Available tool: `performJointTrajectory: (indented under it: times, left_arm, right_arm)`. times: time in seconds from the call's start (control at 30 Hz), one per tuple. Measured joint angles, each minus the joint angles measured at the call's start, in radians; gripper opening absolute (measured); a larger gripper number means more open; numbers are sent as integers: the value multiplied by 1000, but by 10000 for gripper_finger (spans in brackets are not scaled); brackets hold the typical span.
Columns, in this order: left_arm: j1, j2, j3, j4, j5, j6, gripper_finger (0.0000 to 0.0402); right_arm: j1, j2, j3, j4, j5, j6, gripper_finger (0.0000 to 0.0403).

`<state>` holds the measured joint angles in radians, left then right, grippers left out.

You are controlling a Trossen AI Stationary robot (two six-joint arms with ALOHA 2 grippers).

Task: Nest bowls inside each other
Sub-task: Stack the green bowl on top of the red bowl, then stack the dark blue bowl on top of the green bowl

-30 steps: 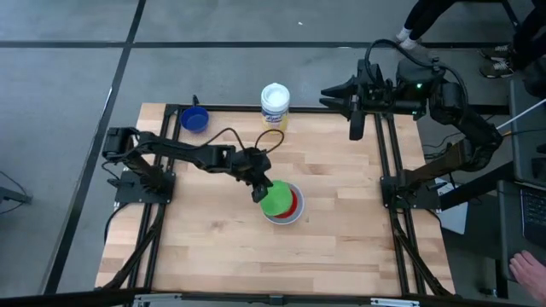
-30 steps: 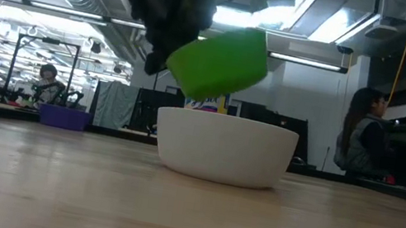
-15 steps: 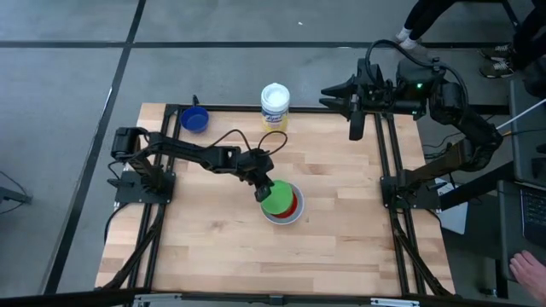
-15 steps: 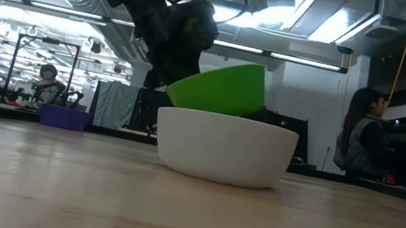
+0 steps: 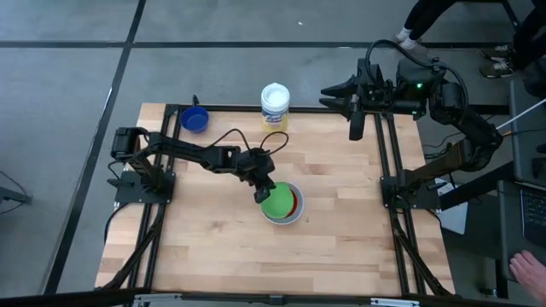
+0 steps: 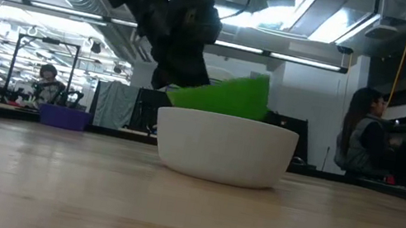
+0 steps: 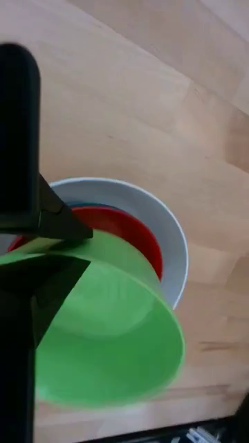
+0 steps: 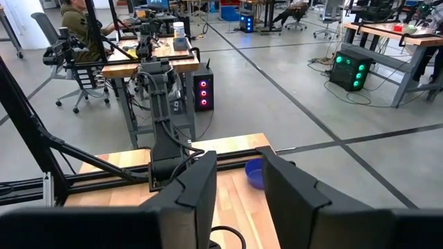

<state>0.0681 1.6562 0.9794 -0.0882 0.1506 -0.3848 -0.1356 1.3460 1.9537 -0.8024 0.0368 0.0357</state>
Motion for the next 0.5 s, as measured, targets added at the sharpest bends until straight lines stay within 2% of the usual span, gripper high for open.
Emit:
performJointTrajectory:
  times: [0.3,0.5]
  left_arm:
    - [2,0,0,113,-1,-53,131]
    - [23,-20,1,173,-18,-56,169]
  right_arm:
    - [0,0,0,0,0,0,136]
    - [0,0,0,-1,-4,1,133]
